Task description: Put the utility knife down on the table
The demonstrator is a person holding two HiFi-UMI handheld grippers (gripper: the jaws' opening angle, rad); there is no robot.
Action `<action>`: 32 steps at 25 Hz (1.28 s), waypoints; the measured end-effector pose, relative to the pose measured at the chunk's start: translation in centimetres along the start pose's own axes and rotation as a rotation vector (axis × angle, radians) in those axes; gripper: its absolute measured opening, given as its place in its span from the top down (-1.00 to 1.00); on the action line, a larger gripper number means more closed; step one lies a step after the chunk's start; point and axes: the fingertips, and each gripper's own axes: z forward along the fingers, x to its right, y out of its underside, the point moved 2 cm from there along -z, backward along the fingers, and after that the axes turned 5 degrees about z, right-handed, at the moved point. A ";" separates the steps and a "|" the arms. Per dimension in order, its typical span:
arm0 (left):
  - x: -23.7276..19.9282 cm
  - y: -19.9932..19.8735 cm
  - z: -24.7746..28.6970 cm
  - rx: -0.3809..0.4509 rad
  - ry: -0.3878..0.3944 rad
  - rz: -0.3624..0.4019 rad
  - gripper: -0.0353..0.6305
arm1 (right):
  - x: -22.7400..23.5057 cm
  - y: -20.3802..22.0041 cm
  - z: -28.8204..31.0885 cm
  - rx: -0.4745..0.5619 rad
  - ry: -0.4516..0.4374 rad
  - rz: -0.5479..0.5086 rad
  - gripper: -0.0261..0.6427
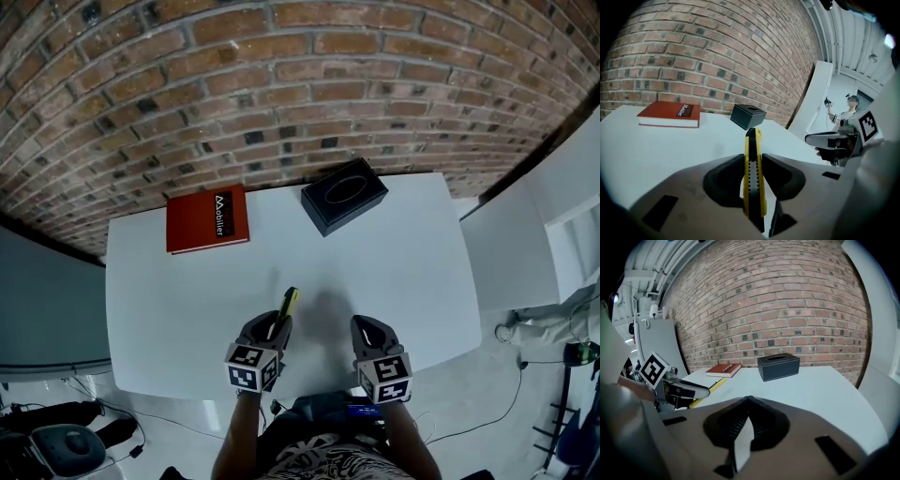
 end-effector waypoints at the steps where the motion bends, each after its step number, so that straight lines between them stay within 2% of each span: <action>1: -0.1 0.3 0.3 -0.010 -0.002 0.010 0.53 | 0.1 0.1 0.2 -0.005 -0.001 0.003 0.92; 9: -0.9 2.8 2.4 -0.106 -0.025 0.077 0.52 | 0.8 1.6 2.6 -0.063 -0.016 0.026 0.92; 27: -2.7 4.6 5.2 -0.197 -0.055 0.094 0.52 | 2.3 3.2 6.6 -0.155 -0.050 0.056 0.92; 32: -2.2 4.6 5.9 -0.235 -0.038 0.170 0.52 | 2.8 3.0 7.2 -0.157 -0.050 0.055 0.92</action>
